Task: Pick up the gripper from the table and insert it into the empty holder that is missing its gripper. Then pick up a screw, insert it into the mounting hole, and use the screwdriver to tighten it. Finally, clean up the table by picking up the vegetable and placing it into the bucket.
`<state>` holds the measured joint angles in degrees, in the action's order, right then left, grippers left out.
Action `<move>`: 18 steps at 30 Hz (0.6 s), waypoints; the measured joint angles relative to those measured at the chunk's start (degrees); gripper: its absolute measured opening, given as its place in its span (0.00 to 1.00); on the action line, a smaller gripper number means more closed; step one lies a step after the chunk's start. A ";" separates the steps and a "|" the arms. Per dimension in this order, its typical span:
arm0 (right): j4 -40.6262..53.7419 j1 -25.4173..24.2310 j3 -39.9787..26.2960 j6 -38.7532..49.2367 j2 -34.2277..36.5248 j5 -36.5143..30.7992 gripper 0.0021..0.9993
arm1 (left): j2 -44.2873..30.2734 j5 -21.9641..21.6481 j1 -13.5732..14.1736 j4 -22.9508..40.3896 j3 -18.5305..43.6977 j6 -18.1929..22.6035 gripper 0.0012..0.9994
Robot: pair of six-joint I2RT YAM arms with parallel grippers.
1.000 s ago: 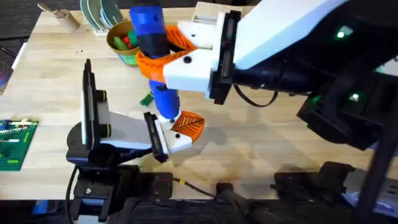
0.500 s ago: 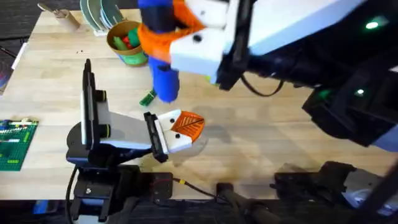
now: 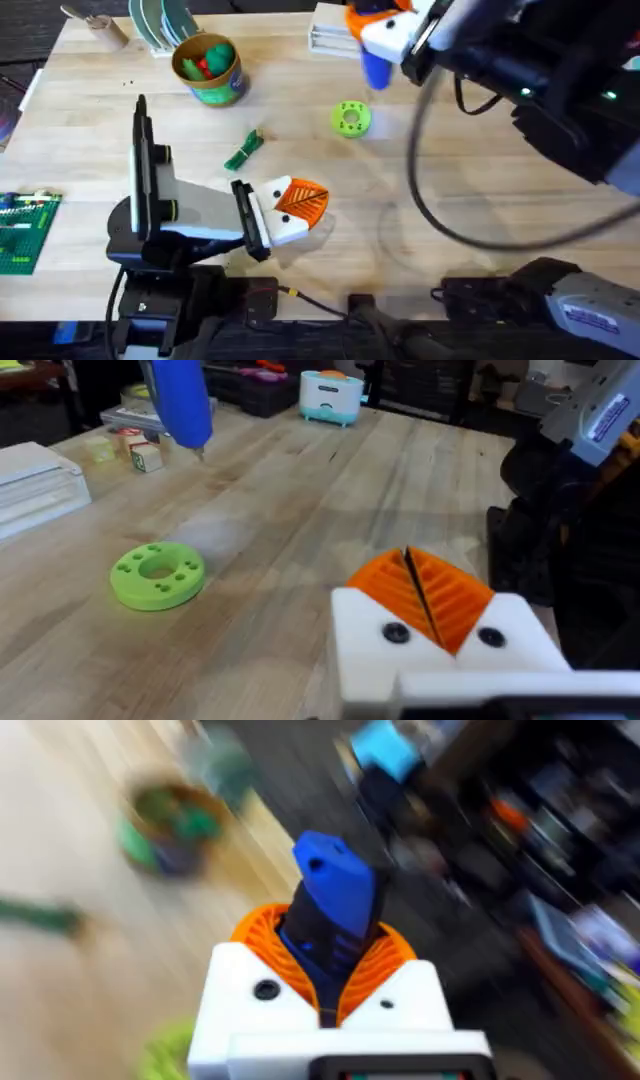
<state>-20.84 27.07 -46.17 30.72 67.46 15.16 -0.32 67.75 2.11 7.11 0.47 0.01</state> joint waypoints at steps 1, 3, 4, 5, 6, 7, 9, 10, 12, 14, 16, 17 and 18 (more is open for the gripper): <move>1.75 -1.49 0.00 4.05 1.45 -2.83 0.07 | 0.00 0.00 0.00 0.00 0.00 0.00 0.01; 4.91 -4.68 0.00 12.79 4.71 -9.17 0.06 | 0.00 0.00 0.00 0.00 0.00 0.00 0.01; 5.91 -5.76 0.00 15.74 5.87 -11.45 0.06 | 0.00 0.00 0.00 0.00 0.00 0.00 0.01; 7.01 -6.84 0.00 19.01 7.21 -13.92 0.06 | 0.00 0.00 0.00 0.00 0.00 0.00 0.01; 8.30 -7.82 0.00 22.28 8.70 -16.39 0.06 | 0.00 0.00 0.00 0.00 0.00 0.00 0.01; 9.49 -8.53 0.00 25.04 10.10 -18.38 0.06 | 0.00 0.00 0.00 0.00 0.00 0.00 0.01; 11.32 -9.31 0.00 29.11 12.93 -21.27 0.06 | 0.00 0.00 0.00 0.00 0.00 0.00 0.01; 11.96 -9.50 0.00 30.71 14.49 -22.41 0.06 | 0.00 0.00 0.00 0.00 0.00 0.00 0.01; 12.93 -9.53 0.00 32.96 17.54 -23.95 0.06 | 0.00 0.00 0.00 0.00 0.00 0.00 0.01; 13.54 -9.51 0.00 34.43 20.47 -24.71 0.06 | 0.00 0.00 0.00 0.00 0.00 0.00 0.01; 13.61 -9.48 0.00 35.55 23.27 -25.15 0.06 | 0.00 0.00 0.00 0.00 0.00 0.00 0.01; 13.58 -9.45 0.00 36.20 24.42 -25.51 0.06 | 0.00 0.00 0.00 0.00 0.00 0.00 0.01; 13.55 -9.45 0.00 36.82 25.48 -25.83 0.06 | 0.01 0.00 0.00 0.00 0.00 0.00 0.01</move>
<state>-7.29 17.63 -46.17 67.54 92.94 -10.67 -0.31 67.75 2.11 7.11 0.47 0.01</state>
